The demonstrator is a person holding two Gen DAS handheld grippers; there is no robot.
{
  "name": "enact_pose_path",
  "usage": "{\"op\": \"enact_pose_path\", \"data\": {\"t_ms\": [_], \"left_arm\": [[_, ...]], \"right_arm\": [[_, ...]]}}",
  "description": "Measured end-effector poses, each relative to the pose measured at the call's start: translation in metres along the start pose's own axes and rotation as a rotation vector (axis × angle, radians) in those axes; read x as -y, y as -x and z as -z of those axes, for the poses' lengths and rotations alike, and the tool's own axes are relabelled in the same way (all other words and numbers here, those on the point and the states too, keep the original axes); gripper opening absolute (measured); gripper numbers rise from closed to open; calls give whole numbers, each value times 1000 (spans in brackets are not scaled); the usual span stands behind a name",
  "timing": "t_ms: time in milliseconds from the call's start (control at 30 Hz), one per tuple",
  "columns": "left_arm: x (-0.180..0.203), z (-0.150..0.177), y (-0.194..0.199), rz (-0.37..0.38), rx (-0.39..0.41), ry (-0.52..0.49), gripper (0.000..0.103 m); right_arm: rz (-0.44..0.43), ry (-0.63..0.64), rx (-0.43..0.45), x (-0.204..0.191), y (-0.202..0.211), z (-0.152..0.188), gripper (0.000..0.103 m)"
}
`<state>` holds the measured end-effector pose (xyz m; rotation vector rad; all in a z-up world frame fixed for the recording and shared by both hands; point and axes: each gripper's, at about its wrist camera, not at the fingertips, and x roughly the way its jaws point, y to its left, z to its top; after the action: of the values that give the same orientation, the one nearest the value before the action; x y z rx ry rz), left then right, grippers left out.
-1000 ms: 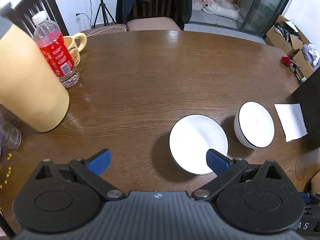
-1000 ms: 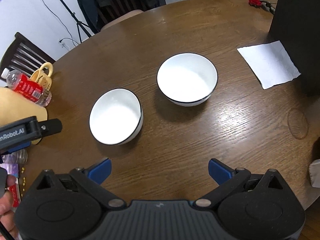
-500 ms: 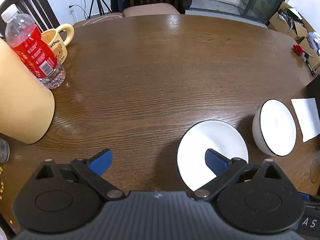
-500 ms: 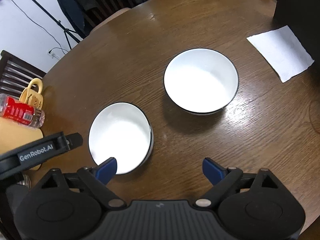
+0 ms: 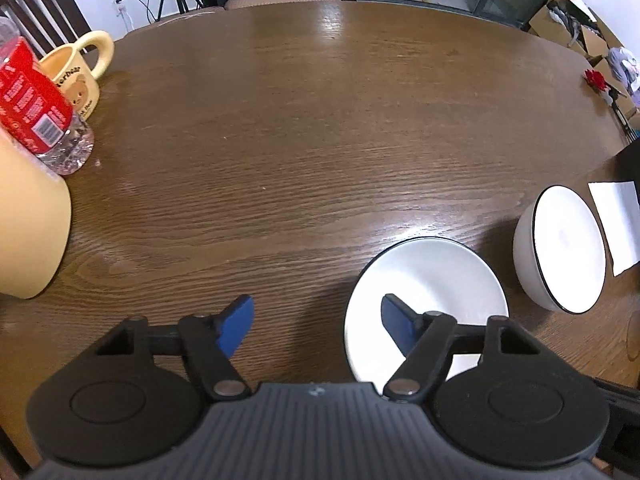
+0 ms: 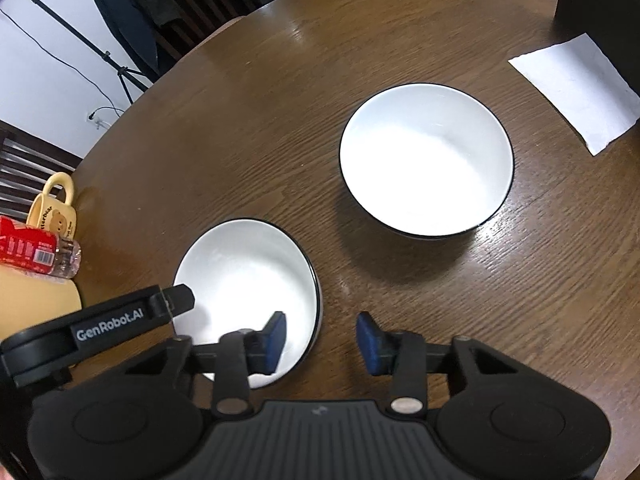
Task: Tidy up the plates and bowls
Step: 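Close the left gripper on the white bowl rim while the right gripper closes on it too, then lift the white bowl off the table with both grippers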
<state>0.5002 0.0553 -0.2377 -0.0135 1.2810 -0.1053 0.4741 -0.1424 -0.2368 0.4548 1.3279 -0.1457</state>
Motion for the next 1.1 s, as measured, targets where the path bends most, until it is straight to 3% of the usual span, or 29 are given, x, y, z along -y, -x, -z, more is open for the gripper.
{"op": "enact_pose_path", "data": {"t_ms": [133, 200, 500, 1100], "left_arm": [[3, -1, -5, 16, -6, -13, 56], [5, -1, -8, 24, -14, -19, 44], [13, -1, -11, 61, -12, -46, 17], [14, 3, -13, 58, 0, -47, 12]], "right_arm": [[9, 4, 7, -2, -8, -2, 30], [9, 5, 6, -2, -11, -3, 27], [3, 9, 2, -2, -21, -2, 13], [12, 33, 12, -4, -26, -1, 8]]}}
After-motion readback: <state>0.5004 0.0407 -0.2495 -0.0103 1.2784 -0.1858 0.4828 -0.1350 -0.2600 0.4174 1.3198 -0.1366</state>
